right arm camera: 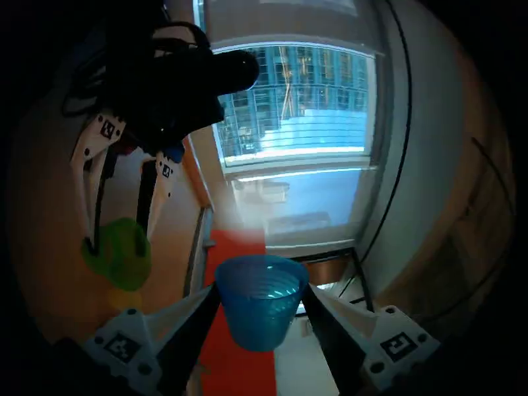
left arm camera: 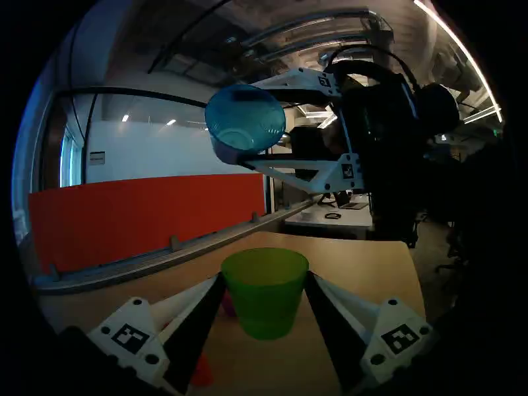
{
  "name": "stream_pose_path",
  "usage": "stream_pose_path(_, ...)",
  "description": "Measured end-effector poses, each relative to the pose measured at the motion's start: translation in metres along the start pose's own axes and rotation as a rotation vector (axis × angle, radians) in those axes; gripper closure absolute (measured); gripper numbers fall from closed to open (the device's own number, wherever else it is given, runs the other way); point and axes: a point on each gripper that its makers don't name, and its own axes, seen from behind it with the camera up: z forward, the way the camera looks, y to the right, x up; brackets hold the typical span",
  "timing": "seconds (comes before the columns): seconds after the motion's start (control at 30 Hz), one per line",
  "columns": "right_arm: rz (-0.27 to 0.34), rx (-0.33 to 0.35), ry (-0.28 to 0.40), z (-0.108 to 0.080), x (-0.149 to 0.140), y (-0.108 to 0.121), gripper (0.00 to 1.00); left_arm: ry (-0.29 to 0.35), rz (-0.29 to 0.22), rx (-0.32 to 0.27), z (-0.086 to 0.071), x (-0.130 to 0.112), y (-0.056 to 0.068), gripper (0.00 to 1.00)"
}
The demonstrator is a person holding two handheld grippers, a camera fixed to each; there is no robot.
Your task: Pour water
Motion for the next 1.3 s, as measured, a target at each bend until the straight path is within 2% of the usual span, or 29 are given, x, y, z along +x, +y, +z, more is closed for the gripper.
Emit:
stream_pose_path(0.4, 0.406, -0.025, 0.050, -0.012, 0.010, -0.003, 0.11, -0.001, 0.002, 0.005, 0.000, 0.000, 0.000, 0.14)
stream_pose_path(0.6, 0.661, -0.001, 0.068, -0.014, 0.021, -0.011, 0.11, -0.001, 0.005, 0.008, 0.000, 0.001, -0.001, 0.14)
stream_pose_path(0.8, 0.899, 0.012, 0.102, -0.017, 0.031, -0.005, 0.11, 0.000, 0.008, 0.012, -0.001, 0.003, -0.002, 0.14)
stream_pose_path(1.07, 1.115, 0.056, 0.109, -0.020, 0.040, -0.008, 0.11, 0.003, 0.007, 0.019, -0.003, 0.006, -0.004, 0.14)
stream_pose_path(1.3, 1.239, 0.090, 0.109, -0.021, 0.040, -0.011, 0.11, 0.006, 0.009, 0.020, -0.003, 0.007, -0.005, 0.14)
